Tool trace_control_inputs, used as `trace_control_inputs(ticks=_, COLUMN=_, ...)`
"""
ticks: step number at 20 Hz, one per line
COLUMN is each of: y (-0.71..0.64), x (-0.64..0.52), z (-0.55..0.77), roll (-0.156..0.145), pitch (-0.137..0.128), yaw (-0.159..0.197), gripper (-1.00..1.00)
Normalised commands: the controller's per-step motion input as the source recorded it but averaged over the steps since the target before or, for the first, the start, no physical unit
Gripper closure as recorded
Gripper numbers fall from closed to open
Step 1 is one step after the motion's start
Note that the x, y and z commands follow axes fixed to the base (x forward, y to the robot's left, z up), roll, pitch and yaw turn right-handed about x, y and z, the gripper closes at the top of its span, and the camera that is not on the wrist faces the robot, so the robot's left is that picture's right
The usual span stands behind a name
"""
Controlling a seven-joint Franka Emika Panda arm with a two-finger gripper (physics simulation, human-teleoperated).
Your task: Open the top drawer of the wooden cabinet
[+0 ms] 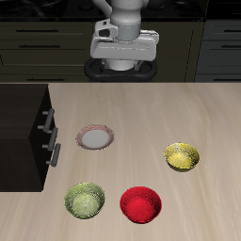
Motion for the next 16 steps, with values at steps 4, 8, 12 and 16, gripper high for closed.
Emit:
trace_control_inputs(ticks=4, y=-0.01, x=0.4, z=0.01, roll=-0.034, pitch=0.01, yaw=0.009, gripper=-1.0)
trace_control_inputs(ticks=8, y=0.02, x=0.38, z=-0.06, roll=-0.015, pitch=0.014, yaw=0.014, gripper=-1.0)
trace_control_inputs(ticks=12, y=0.01, x=0.13, z=-0.06, roll=-0.019, pitch=-0.006, yaw=0.039, gripper=-1.0)
trace_control_inputs(ticks=16, y=0.0, x=0.48, z=-0.18, roll=-0.037, pitch=0.026, yaw=0.035, gripper=-1.0)
